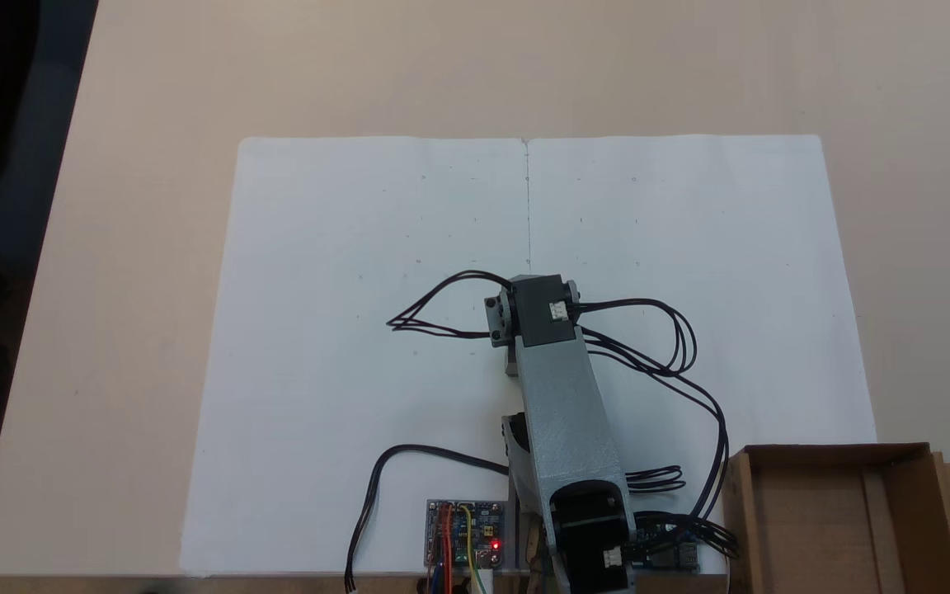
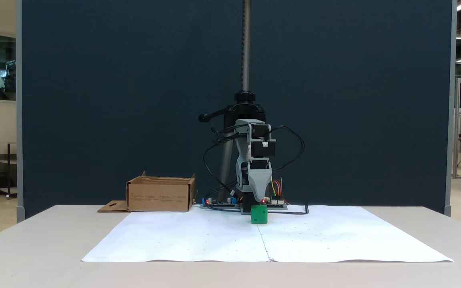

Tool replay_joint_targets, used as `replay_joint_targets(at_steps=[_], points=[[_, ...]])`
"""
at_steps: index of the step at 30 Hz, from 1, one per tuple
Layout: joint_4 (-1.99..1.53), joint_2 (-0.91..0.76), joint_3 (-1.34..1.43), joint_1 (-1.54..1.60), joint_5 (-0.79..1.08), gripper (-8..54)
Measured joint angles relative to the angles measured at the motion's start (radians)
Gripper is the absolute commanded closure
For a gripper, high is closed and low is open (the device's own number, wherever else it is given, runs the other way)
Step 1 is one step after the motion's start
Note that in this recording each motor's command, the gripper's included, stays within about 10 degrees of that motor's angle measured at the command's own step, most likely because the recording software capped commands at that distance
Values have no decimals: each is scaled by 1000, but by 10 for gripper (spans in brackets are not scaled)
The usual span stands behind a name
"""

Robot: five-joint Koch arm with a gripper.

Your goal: Grasp a green dice and put it in the bin.

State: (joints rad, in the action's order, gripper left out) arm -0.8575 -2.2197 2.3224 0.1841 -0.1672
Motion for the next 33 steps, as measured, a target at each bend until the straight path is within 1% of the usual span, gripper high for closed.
replay_joint_targets(at_steps=[3, 33], points=[[9, 0, 2, 0, 0, -25], [17, -11, 126, 32, 0, -23]])
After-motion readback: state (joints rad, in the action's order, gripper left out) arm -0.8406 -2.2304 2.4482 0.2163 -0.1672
